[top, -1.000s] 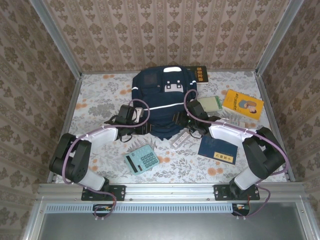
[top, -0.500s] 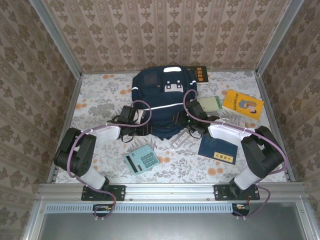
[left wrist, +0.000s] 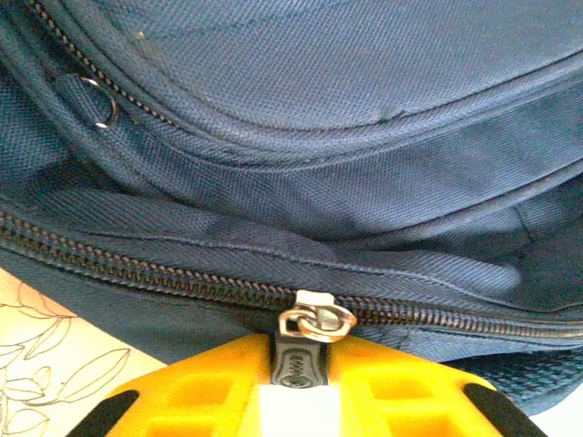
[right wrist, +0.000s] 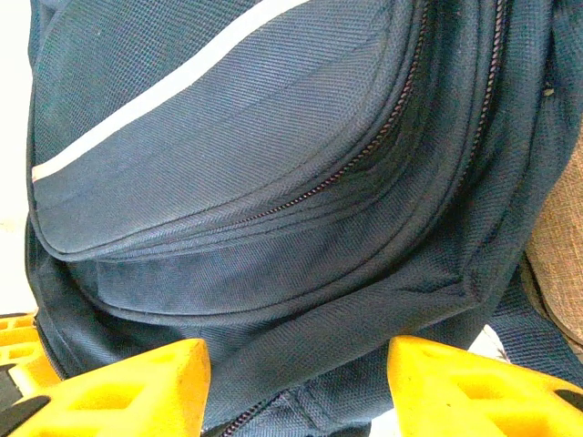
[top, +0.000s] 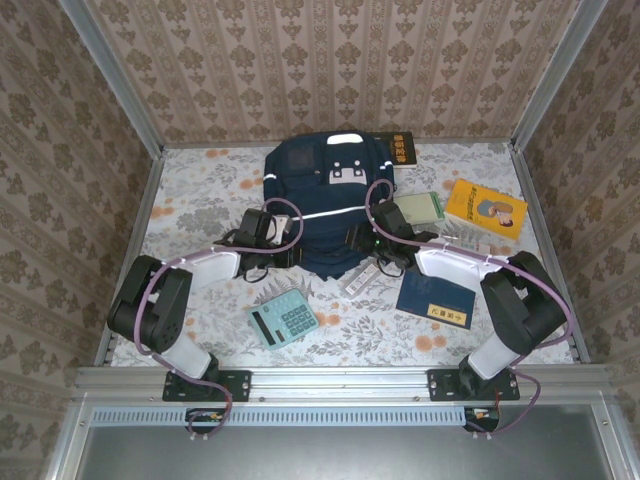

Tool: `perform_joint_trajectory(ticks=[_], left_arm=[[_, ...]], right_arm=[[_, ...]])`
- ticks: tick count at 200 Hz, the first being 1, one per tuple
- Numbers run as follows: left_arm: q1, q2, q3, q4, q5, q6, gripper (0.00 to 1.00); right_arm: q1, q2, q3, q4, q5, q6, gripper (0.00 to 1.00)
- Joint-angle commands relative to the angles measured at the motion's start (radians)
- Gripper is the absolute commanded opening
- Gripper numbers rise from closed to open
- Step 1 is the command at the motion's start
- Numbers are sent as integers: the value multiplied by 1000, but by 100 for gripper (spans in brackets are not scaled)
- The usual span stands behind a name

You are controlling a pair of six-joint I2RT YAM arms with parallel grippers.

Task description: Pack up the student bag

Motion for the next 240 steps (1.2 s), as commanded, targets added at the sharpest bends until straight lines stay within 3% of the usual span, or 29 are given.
perform_joint_trajectory(ticks=[1, 53, 73, 105, 144, 173, 187, 240], left_arm=[[-2, -45, -16, 66, 51, 9, 16], [-6, -52, -13, 56, 46, 10, 11], [-9, -48, -10, 45, 34, 11, 0], [-13, -57, -11, 34, 24, 7, 0], [-48, -102, -21, 9, -20, 14, 0], [-65, -122, -29, 0, -34, 14, 0], [-71, -125, -29, -2, -35, 14, 0], [-90, -168, -28, -40, -116, 15, 0]], right_arm=[[7, 24, 33, -13, 12, 2, 55], [6, 38, 37, -8, 13, -1, 54], [6, 43, 39, -8, 11, -3, 53], [7, 46, 40, -4, 7, -3, 50], [5, 69, 65, -9, 18, -20, 34], [-6, 101, 113, -22, 30, -30, 16], [-14, 120, 144, -38, 35, -42, 0], [-87, 81, 220, -121, 162, -124, 0]])
